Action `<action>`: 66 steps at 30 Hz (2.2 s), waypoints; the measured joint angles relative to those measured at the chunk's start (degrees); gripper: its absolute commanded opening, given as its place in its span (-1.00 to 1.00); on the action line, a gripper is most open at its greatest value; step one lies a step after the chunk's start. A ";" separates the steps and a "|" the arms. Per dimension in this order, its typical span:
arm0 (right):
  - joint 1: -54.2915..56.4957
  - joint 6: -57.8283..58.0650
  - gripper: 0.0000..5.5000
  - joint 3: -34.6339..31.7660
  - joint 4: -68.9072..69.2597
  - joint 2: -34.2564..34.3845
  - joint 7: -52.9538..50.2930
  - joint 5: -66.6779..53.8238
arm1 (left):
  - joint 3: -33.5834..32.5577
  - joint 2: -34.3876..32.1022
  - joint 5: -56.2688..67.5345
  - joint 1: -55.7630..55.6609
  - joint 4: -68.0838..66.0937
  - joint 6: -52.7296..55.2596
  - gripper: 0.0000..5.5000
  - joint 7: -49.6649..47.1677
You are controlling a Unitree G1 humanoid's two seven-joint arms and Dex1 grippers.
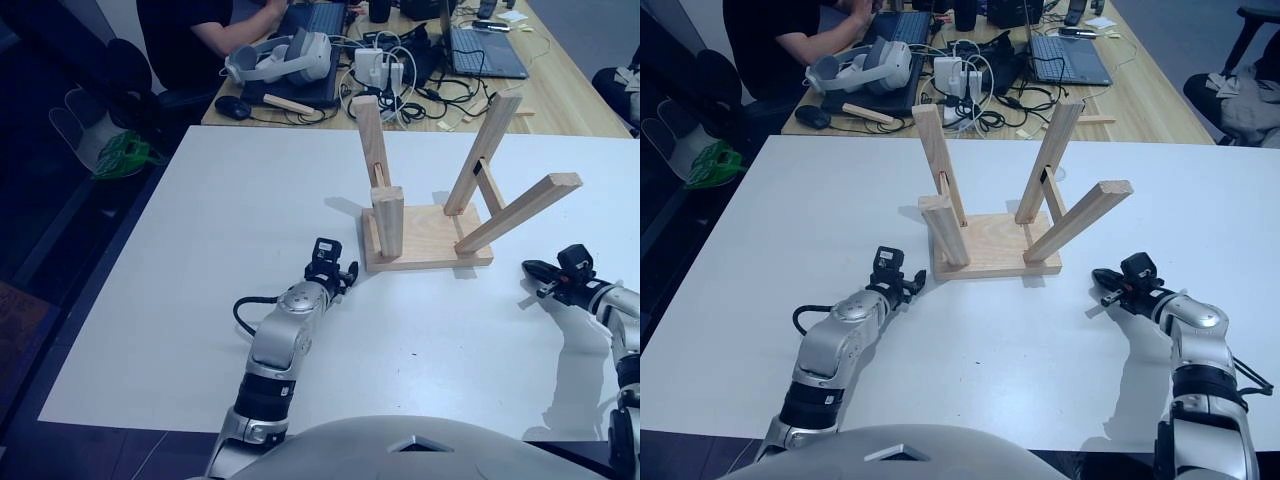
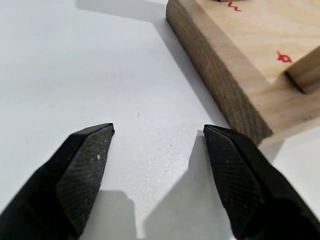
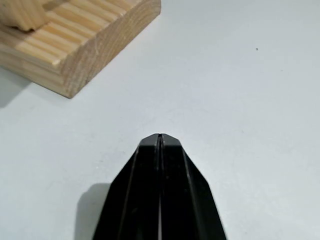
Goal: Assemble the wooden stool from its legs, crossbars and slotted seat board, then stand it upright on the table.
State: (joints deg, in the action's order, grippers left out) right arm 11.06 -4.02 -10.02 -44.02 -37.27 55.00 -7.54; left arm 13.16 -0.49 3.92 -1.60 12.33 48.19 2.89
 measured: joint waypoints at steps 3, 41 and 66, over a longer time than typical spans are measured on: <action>1.83 1.87 -1.00 0.79 -1.02 1.42 2.10 -1.80 | 0.57 0.04 0.06 0.02 0.80 1.38 -0.16 0.54; 7.16 6.34 -1.00 6.24 -2.79 3.49 5.92 -4.48 | 0.91 -1.05 3.43 -4.85 -0.04 6.09 -0.99 6.59; -5.90 28.11 -1.00 4.74 24.27 -1.89 10.66 -10.03 | -6.26 -5.94 12.56 -3.76 5.29 13.09 -0.99 16.13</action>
State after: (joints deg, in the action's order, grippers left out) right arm 5.16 24.09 -5.28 -19.75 -39.16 65.66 -17.57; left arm 6.90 -6.44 16.48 -5.37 17.61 61.28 19.02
